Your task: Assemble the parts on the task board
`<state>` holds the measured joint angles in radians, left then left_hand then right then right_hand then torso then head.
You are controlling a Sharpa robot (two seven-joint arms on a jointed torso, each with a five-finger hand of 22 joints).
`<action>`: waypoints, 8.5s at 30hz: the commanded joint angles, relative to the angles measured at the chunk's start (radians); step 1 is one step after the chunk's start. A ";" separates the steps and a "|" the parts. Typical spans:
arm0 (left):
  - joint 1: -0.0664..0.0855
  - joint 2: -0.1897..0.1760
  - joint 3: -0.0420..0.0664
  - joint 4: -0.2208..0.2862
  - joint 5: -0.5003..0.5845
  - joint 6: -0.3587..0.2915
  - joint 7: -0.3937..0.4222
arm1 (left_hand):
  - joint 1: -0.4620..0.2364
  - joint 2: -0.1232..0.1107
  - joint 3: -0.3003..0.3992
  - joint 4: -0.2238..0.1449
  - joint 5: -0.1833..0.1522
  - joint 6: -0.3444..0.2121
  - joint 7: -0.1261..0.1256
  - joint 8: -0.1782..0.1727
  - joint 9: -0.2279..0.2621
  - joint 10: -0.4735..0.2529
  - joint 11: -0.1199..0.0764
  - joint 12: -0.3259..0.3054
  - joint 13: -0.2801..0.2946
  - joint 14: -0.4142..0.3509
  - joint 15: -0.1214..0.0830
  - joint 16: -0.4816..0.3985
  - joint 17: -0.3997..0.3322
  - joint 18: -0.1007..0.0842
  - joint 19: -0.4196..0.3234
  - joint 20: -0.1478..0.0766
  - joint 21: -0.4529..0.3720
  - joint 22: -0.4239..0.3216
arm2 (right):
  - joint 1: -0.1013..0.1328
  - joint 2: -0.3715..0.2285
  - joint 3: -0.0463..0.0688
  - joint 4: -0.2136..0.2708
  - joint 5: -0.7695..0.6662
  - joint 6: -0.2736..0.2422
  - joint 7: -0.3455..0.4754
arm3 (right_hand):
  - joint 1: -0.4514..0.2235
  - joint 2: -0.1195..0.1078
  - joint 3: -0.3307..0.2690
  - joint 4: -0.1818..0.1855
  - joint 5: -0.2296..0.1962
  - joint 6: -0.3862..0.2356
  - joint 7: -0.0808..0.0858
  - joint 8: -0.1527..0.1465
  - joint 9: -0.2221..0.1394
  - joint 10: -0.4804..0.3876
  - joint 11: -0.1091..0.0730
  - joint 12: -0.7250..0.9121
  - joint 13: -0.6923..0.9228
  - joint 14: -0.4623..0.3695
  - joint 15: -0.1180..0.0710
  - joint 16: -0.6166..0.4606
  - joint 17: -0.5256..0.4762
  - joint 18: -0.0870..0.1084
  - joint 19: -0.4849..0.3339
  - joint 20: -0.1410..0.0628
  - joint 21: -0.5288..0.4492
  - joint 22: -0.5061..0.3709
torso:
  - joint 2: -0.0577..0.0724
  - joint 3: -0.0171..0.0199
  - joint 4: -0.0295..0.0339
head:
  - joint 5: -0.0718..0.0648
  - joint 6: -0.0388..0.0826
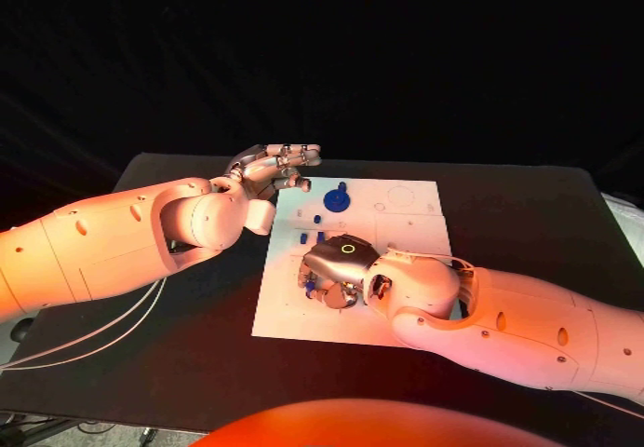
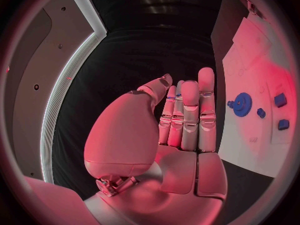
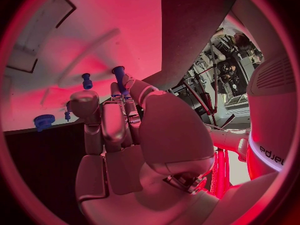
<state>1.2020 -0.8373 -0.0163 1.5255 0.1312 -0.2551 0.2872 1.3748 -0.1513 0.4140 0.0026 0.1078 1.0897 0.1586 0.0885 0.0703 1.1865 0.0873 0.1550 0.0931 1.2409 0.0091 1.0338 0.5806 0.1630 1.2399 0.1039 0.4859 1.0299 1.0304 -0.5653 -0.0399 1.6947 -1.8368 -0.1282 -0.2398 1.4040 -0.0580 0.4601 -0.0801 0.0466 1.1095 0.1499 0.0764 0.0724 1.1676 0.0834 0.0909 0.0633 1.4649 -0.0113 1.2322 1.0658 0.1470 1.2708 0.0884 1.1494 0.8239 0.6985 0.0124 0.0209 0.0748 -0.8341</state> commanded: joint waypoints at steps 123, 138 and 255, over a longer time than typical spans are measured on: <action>-0.001 -0.014 -0.001 0.006 0.002 0.030 -0.006 | -0.002 0.004 -0.012 0.002 0.004 -0.009 0.004 0.005 -0.001 -0.010 0.003 0.010 0.002 -0.010 -0.002 -0.008 -0.007 0.019 -0.003 0.003 -0.008 -0.006 | -0.022 -0.389 -0.003 0.218 0.428 -0.199 -0.314 | -0.166 0.145 -0.589 0.371 0.301 0.000 -0.085 0.211 0.118 0.237 -0.094 1.119 1.168 0.073 -0.065 0.246 0.315 -0.075 0.143 -0.053 0.255 0.403 | -0.010 -0.0033 -0.0249 | -0.055 0.018; -0.001 -0.015 -0.001 0.007 0.002 0.033 -0.008 | -0.002 0.004 -0.012 0.002 0.004 -0.009 0.004 0.005 -0.001 -0.010 0.003 0.010 0.002 -0.010 -0.001 -0.008 -0.007 0.019 -0.003 0.003 -0.008 -0.007 | -0.023 -0.339 -0.003 0.184 0.337 -0.224 -0.353 | -0.246 0.135 -0.667 0.372 0.242 0.017 -0.097 0.225 0.156 0.248 -0.104 1.104 1.170 0.070 -0.073 0.241 0.306 -0.074 0.141 -0.061 0.250 0.397 | -0.010 -0.0027 -0.0268 | -0.049 0.015; -0.001 -0.018 -0.001 0.002 0.002 0.045 -0.028 | -0.002 0.006 -0.016 0.002 0.004 -0.012 0.004 0.005 -0.001 -0.015 0.004 0.012 0.002 -0.015 -0.001 -0.014 -0.020 0.019 -0.003 0.004 -0.012 -0.010 | -0.029 -0.347 -0.003 0.185 0.345 -0.199 -0.187 | -0.027 0.145 -0.686 0.223 0.029 0.023 -0.107 0.226 0.266 0.280 -0.114 1.115 1.246 0.077 -0.082 0.258 0.347 -0.082 0.156 -0.070 0.265 0.439 | -0.011 -0.0023 -0.0278 | -0.046 0.007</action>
<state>1.2001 -0.8565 -0.0184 1.5264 0.1312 -0.2298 0.2581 1.3748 -0.1513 0.4047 0.0065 0.1078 1.0860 0.1622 0.0885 0.0704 1.1759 0.0906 0.1628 0.0932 1.2332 0.0096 1.0259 0.5615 0.1629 1.2399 0.1039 0.4801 1.0205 1.0037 -0.9104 -0.0427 1.8751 -1.4964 -0.3002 -0.4692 1.3732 0.0799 -0.2222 0.1433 0.0755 1.1296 0.0423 0.3056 0.3367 1.4230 -0.0109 1.1971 1.3073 1.4671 -0.0861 1.4868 1.3075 0.0766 1.4233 0.0146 1.4140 1.2625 0.6882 0.0102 -0.0061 0.0285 -0.8276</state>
